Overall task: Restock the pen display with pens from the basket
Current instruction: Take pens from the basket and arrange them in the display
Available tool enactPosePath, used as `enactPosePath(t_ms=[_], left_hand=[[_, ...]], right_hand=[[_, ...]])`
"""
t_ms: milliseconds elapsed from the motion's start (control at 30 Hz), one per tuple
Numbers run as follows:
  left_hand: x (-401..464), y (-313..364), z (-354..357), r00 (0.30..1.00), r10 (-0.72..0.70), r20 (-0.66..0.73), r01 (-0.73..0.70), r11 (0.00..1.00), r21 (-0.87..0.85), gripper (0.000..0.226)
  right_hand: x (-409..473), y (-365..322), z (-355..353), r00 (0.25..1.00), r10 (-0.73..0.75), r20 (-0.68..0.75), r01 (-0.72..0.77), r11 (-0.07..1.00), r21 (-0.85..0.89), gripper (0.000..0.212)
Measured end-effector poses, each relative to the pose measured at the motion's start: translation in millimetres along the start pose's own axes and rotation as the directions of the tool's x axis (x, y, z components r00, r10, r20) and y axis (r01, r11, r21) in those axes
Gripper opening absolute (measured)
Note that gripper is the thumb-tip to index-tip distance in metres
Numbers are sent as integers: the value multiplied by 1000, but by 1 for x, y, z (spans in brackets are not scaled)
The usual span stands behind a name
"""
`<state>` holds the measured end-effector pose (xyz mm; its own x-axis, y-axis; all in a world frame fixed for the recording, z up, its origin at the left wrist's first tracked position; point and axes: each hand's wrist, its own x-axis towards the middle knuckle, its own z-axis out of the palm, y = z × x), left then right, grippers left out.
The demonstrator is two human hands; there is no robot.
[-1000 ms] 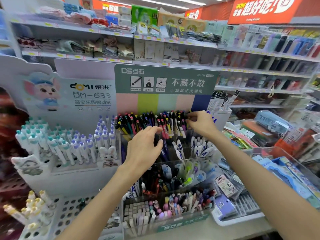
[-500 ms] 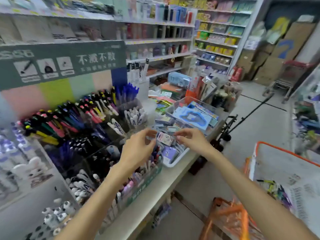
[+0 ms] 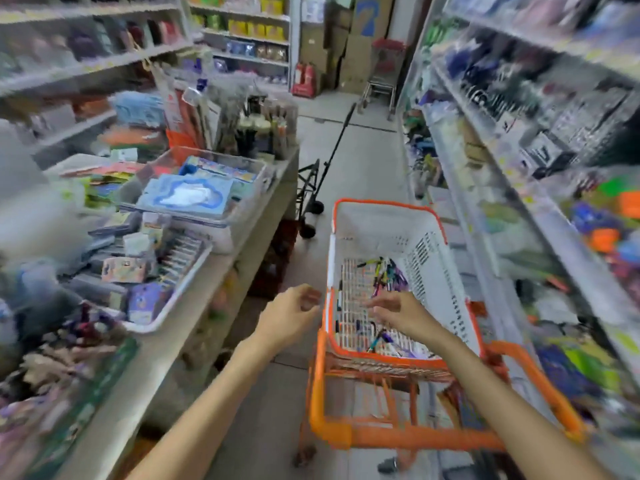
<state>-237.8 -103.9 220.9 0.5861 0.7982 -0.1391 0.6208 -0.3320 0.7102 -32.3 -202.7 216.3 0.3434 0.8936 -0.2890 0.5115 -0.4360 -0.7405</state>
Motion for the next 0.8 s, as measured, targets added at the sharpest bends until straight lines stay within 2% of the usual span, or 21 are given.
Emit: enactPosePath(t_ms=[133, 333, 433, 633, 800], left_hand=[[50, 23, 63, 994, -48, 101, 51, 998, -28, 26], [118, 31, 144, 967, -130, 221, 127, 992, 27, 31], [140, 25, 175, 942, -203, 269, 185, 978, 92, 35], [175, 11, 208, 902, -266, 339, 233, 963, 136, 39], [238, -3, 233, 891, -299, 342, 270, 954, 131, 42]], right_hand=[[21, 63, -44, 998, 67, 19, -67, 998, -11, 18], [65, 153, -92, 987, 155, 53, -156, 987, 27, 9], [89, 189, -90, 968, 222, 116, -218, 975, -51, 22], [127, 218, -56, 929, 287, 233, -264, 956, -127, 29], [179, 233, -46, 930, 305, 204, -284, 950, -127, 38]])
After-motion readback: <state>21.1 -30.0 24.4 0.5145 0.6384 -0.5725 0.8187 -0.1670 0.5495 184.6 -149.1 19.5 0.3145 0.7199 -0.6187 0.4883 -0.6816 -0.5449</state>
